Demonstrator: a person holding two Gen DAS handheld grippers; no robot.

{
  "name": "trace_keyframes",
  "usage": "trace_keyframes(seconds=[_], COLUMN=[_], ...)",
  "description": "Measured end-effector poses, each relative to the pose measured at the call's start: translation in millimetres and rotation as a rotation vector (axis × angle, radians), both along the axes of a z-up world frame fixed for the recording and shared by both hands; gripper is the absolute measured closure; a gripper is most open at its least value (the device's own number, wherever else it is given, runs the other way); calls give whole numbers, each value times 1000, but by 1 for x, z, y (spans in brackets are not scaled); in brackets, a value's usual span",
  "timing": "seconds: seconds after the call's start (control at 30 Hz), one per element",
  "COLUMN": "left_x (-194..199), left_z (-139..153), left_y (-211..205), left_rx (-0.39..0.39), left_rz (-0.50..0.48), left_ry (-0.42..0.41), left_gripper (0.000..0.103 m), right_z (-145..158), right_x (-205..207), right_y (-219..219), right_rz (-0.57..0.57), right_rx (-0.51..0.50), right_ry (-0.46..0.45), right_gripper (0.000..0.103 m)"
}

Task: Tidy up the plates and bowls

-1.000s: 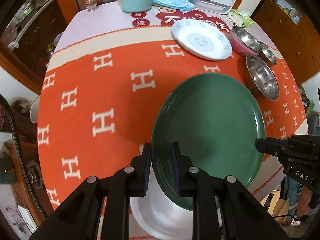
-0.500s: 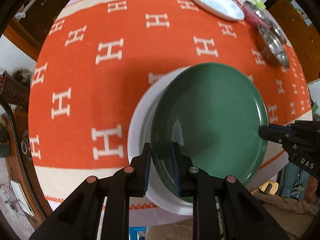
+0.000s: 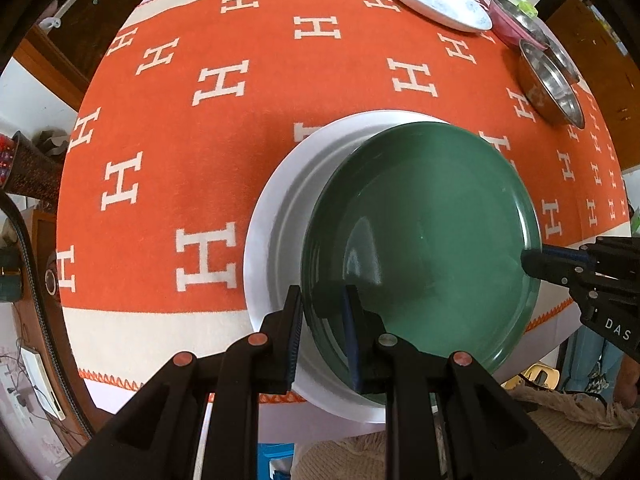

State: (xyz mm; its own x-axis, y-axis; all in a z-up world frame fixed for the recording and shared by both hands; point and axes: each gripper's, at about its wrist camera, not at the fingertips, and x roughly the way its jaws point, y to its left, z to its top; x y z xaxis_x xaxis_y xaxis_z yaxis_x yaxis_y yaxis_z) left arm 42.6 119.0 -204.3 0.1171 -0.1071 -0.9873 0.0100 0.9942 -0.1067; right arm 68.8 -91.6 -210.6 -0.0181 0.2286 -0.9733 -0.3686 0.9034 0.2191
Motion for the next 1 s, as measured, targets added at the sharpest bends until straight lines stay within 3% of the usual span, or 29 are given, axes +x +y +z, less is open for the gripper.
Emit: trace_keyframes(seconds=[0.43, 1.0], left_x=[-2, 3], left_z=[-16, -16], left_y=[4, 4], left_rx=[17, 6], left_rz=[26, 27], left_ry=[22, 10], left_gripper=[85, 82], right_z=[-17, -17], right_x=[6, 8], right_y=[3, 1], right_rz=[-18, -40], right_rx=[14, 17], right_ry=[44, 45], right_gripper=[94, 92])
